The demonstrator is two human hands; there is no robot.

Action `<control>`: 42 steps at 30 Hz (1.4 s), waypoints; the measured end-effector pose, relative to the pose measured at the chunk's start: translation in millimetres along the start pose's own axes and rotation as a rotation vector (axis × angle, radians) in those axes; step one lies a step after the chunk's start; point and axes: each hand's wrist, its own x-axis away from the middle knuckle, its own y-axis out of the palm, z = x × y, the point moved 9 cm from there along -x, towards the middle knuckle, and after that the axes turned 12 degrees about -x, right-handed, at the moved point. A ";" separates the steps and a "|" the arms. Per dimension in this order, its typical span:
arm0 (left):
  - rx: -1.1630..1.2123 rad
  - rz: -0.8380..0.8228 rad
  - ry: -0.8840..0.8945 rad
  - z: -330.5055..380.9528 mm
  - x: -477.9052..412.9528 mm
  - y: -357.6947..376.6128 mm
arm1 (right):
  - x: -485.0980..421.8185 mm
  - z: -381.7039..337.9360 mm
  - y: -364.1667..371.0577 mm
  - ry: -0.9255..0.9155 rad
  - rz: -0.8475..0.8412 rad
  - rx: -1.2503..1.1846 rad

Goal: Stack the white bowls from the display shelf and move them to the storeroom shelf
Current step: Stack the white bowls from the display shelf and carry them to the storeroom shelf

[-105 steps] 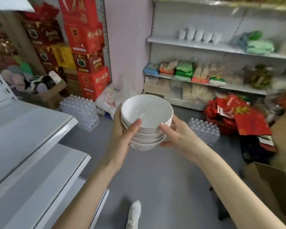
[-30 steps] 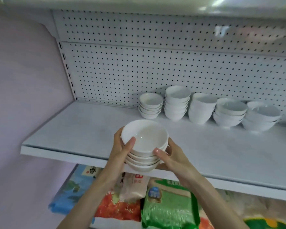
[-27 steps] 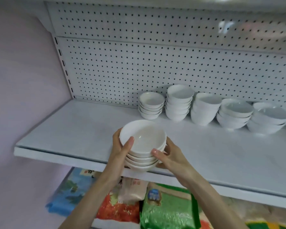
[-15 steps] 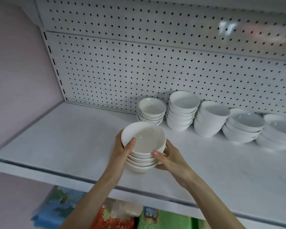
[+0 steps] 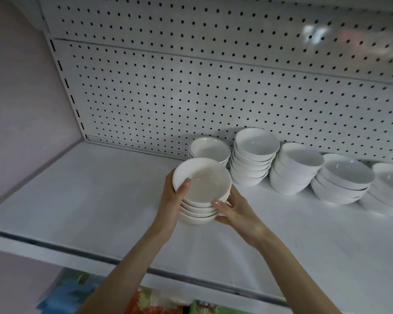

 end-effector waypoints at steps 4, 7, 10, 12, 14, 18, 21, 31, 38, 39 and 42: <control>-0.006 -0.023 -0.018 0.8 -3.3 -0.9 | -2.5 2.9 0.0 0.041 -0.009 0.071; -0.101 -0.056 -0.024 7.2 6.0 -7.9 | 4.1 -14.0 -5.1 0.001 0.051 0.213; -0.291 -0.042 0.023 21.6 25.9 -37.6 | 20.4 -56.8 -11.5 -0.099 0.194 0.387; -0.403 0.008 0.061 34.9 48.0 -68.8 | 31.8 -88.5 7.6 -0.199 0.182 0.569; -0.534 0.091 0.099 50.6 79.9 -105.1 | 41.3 -106.5 52.6 -0.291 0.082 0.796; -0.848 0.288 0.138 86.2 173.1 -187.8 | 74.5 -85.6 187.7 -0.388 -0.269 1.014; -1.178 0.460 0.105 103.1 271.9 -257.5 | 124.3 -44.7 297.1 -0.430 -0.526 1.082; -1.785 0.972 -0.515 152.3 719.8 -416.2 | 441.7 52.1 636.7 -0.964 -1.360 1.060; -1.762 1.294 -1.030 154.9 998.4 -405.8 | 706.4 106.8 766.5 -1.273 -1.865 0.886; -1.731 1.340 -1.116 153.1 1036.9 -401.5 | 744.1 114.8 779.2 -1.296 -1.928 0.854; -1.660 1.450 -1.326 154.4 1146.9 -392.0 | 855.4 136.2 815.0 -1.393 -2.089 0.745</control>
